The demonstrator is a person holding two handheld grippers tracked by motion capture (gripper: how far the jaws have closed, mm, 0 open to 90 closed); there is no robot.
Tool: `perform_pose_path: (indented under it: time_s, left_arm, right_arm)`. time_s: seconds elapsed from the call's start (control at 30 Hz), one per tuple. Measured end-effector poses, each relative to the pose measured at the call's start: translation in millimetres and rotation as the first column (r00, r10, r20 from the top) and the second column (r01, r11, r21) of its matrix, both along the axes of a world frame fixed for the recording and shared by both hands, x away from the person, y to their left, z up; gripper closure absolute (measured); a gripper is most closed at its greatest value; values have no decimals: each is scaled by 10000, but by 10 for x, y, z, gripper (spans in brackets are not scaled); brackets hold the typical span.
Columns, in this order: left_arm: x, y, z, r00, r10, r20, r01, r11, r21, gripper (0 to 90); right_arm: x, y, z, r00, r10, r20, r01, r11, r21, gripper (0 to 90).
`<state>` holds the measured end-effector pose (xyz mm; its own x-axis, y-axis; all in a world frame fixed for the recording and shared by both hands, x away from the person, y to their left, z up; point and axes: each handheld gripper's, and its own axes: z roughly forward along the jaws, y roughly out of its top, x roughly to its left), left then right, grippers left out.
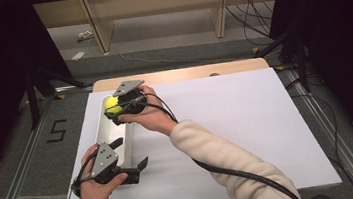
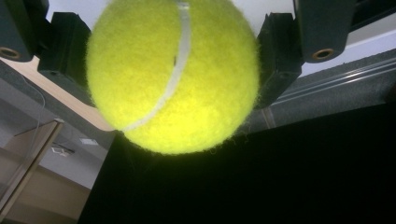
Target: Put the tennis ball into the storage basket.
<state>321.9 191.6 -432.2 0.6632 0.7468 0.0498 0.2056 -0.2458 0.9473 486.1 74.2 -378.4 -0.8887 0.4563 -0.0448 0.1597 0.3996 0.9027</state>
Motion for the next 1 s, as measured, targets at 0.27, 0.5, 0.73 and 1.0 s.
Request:
perform_pose_path:
  time_s: [0.27,0.5,0.73,1.0]
  left_arm:
    - [-2,0,1,10000,13,1,-13,10000,8,0]
    - [-3,0,1,10000,13,-5,-13,10000,5,0]
    - [-3,-3,0,10000,16,-6,-16,10000,-29,0]
    - [-3,-1,0,10000,18,1,-18,10000,-16,0]
  right_arm:
    - [16,24,-6,10000,12,-62,-12,10000,-25,266]
    - [26,40,-13,9999,57,-115,-58,10000,-60,265]
    - [31,67,-22,9999,50,-145,-51,10000,-50,265]
    - [46,93,-45,9998,78,-185,-80,9999,-119,265]
